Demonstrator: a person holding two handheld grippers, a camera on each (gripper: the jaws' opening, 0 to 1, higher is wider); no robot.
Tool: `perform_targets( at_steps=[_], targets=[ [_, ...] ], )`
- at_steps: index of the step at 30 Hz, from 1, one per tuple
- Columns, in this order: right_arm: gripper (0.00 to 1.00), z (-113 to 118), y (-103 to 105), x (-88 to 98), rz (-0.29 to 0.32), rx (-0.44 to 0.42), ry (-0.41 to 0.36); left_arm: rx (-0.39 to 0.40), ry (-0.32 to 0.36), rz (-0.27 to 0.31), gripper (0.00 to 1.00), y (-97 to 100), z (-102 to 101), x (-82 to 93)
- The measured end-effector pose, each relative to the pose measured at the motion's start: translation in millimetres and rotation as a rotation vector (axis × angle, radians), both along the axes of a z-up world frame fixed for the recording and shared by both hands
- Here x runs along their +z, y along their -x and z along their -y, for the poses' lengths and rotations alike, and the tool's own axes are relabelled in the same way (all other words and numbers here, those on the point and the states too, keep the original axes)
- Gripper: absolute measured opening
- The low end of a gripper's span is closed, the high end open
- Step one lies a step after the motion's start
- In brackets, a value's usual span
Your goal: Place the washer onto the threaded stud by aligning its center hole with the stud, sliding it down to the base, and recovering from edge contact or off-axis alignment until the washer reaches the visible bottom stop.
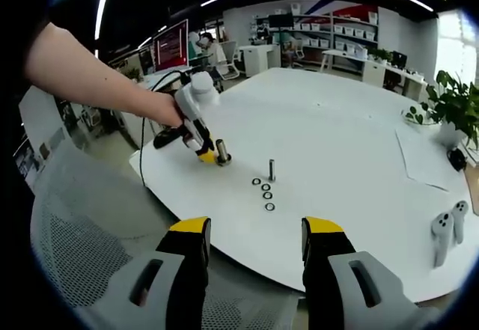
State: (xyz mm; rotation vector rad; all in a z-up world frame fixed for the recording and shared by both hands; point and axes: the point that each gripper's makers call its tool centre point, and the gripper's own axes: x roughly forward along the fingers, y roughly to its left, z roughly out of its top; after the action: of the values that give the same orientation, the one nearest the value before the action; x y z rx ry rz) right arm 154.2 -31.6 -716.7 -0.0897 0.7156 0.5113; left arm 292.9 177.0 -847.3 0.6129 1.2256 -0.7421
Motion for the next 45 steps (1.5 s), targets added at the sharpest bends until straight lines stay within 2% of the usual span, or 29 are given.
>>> perform_targets(
  at_steps=[13, 18, 25, 34, 38, 41, 45],
  targets=[
    [0.51, 0, 1, -2.2, -0.009, 0.002, 0.01, 0.055, -0.009, -0.013, 0.29, -2.6, -27, -5.5],
    [0.51, -1, 1, -2.8, -0.013, 0.005, 0.012, 0.032, -0.021, -0.016, 0.29, 0.2, -28, -10.6],
    [0.51, 0, 1, -3.6, -0.018, -0.002, 0.012, 0.063, -0.005, -0.033, 0.29, -2.9, -29, -10.0],
    [0.51, 1, 2, -3.8, -0.018, -0.005, 0.017, 0.052, -0.008, -0.035, 0.25, -1.8, -32, -10.7],
    [0.51, 1, 2, -3.6, -0.017, -0.003, 0.015, 0.108, 0.009, -0.02, 0.21, -3.0, -33, -11.4],
    [0.51, -1, 2, -3.6, -0.017, 0.005, 0.015, 0.096, -0.005, -0.009, 0.21, -0.6, -31, -11.8],
    [0.51, -1, 2, -3.4, -0.017, 0.007, 0.014, 0.121, -0.001, -0.011, 0.21, 1.6, -29, -11.7]
  ],
)
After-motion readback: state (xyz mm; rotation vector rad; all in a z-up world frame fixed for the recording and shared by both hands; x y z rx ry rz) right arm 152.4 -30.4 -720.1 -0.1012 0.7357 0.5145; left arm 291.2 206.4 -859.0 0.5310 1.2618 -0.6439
